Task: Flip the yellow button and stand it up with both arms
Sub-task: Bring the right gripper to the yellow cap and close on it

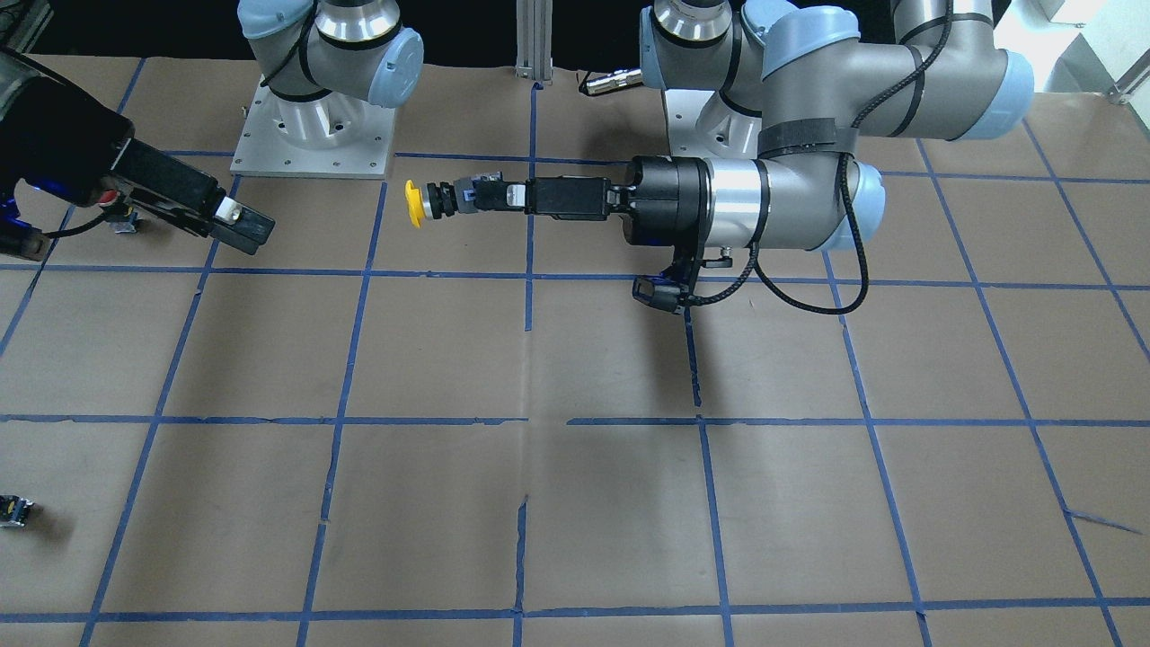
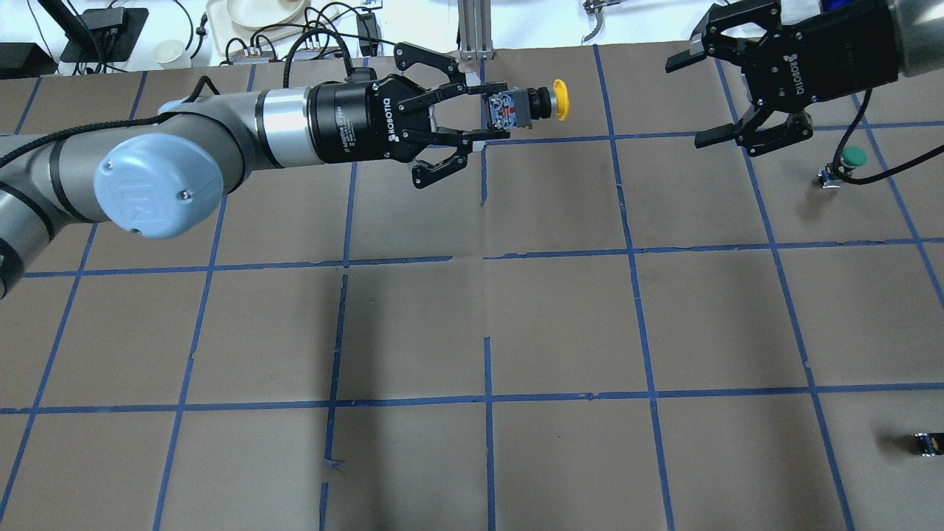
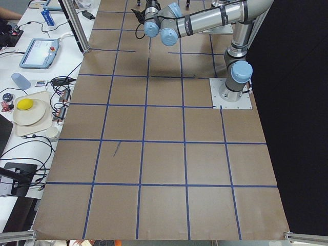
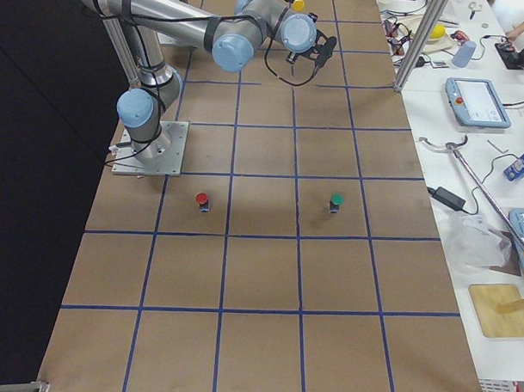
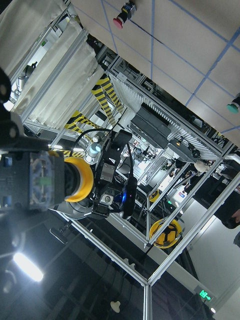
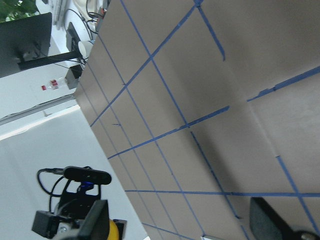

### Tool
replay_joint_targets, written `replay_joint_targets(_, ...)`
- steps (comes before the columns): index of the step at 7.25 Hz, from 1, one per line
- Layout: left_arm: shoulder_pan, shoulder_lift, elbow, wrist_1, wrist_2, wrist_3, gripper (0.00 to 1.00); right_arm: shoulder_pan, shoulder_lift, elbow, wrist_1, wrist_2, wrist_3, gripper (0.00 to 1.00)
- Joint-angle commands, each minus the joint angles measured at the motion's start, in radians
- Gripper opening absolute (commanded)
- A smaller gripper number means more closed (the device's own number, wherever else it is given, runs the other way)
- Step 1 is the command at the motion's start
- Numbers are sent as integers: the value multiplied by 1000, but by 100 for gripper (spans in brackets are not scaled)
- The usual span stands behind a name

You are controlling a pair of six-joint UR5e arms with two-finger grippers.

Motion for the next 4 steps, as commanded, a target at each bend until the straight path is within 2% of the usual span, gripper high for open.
replay_joint_targets(1,-49,1,-61,5,-118,37,2,23,-16,64,6,176,3,100)
replay_joint_targets(2,-49,-4,-83,25,-155,39,2,34,-39,81,8,181,5,100)
replay_joint_targets(3,-49,-7,-88,33,-155,39,2,64,-80,109,12,238,11,100)
replay_joint_targets(4,-50,-8,-88,33,-160,37,2,71,-105,147,17,251,8,100)
